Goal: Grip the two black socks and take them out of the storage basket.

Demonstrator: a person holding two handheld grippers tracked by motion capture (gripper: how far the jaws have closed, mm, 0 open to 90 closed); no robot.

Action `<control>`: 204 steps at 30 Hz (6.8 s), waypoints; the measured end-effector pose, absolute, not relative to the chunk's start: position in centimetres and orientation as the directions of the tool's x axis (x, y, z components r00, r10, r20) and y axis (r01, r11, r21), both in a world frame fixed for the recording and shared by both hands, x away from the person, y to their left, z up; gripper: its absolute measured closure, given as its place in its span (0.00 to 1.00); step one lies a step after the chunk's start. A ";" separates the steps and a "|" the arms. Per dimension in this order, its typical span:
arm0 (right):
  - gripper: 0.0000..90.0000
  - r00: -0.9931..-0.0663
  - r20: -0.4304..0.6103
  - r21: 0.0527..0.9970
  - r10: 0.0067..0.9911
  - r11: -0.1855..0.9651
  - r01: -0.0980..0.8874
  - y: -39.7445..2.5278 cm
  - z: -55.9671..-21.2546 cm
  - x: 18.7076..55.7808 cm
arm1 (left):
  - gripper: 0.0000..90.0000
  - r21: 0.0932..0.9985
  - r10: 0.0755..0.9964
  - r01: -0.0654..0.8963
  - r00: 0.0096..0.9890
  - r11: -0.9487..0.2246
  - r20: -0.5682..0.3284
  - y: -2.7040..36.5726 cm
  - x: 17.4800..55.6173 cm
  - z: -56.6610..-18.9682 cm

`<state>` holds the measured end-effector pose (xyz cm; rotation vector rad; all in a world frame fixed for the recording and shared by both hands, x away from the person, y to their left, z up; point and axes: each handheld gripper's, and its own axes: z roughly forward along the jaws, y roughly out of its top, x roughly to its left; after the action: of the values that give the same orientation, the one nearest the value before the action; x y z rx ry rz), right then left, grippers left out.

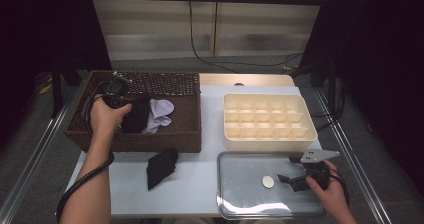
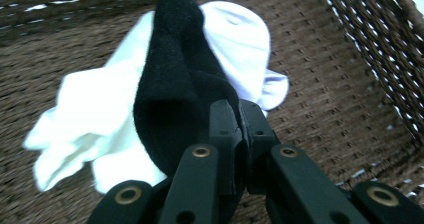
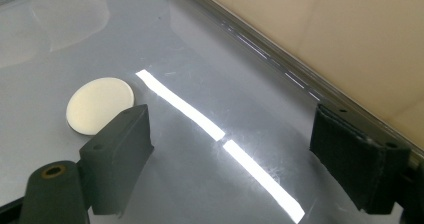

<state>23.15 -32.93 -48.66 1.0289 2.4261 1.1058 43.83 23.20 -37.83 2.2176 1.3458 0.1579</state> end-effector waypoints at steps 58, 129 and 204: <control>0.18 -0.706 0.035 0.746 0.707 0.452 0.489 -32.9 -48.7 23.1 | 0.96 0.464 0.875 0.838 0.427 -0.288 -0.228 24.8 45.0 -34.4; 0.18 -0.706 0.037 0.744 0.707 0.452 0.492 -32.9 -48.7 23.2 | 0.96 0.552 0.697 0.682 0.679 -0.480 -0.232 19.8 36.3 -23.7; 0.18 -0.706 0.035 0.745 0.707 0.452 0.490 -32.9 -48.7 23.1 | 0.96 0.503 0.670 0.716 0.673 -0.484 -0.315 16.7 29.5 -41.3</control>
<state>23.14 -32.92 -48.67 1.0285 2.4255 1.1060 29.54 16.66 -41.32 2.2728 1.0637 -0.0997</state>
